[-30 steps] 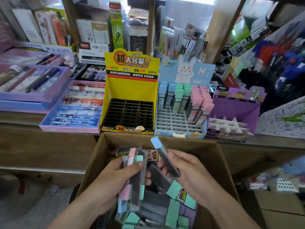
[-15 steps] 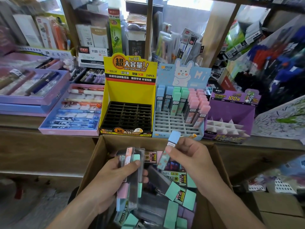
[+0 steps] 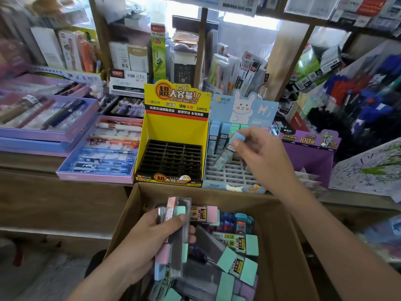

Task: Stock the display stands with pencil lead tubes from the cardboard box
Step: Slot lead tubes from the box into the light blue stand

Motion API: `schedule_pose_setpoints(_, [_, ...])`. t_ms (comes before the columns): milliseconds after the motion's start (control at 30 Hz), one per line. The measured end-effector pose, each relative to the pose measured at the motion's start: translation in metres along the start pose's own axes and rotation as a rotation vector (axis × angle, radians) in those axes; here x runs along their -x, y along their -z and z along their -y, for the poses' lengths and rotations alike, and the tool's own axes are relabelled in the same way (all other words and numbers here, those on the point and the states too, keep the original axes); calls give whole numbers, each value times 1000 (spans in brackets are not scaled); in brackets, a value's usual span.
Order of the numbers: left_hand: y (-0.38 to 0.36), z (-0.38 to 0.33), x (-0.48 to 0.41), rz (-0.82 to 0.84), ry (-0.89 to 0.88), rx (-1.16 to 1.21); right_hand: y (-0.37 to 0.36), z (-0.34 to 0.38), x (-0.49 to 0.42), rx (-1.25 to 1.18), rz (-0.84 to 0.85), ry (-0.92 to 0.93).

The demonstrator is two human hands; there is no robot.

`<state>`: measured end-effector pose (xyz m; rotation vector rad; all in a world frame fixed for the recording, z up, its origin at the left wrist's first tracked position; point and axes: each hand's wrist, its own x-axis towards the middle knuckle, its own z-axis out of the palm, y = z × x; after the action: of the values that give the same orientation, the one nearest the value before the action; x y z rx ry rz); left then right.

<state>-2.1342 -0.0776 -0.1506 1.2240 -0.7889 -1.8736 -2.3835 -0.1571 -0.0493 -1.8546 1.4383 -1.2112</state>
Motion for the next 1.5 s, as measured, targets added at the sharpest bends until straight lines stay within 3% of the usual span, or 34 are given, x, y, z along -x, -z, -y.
schedule_pose_setpoints(300, [0, -3, 2, 20, 14, -9, 3, -4, -49, 280, -49, 72])
schedule_pose_setpoints(833, [0, -5, 3, 17, 19, 1, 2, -15, -60, 410, -65, 118])
schedule_pose_setpoints(1200, [0, -4, 2, 11, 28, 4, -1, -16, -64, 477, 30, 150])
schedule_pose_setpoints(1500, [-3, -5, 4, 7, 20, 9, -8, -20, -64, 685, -20, 281])
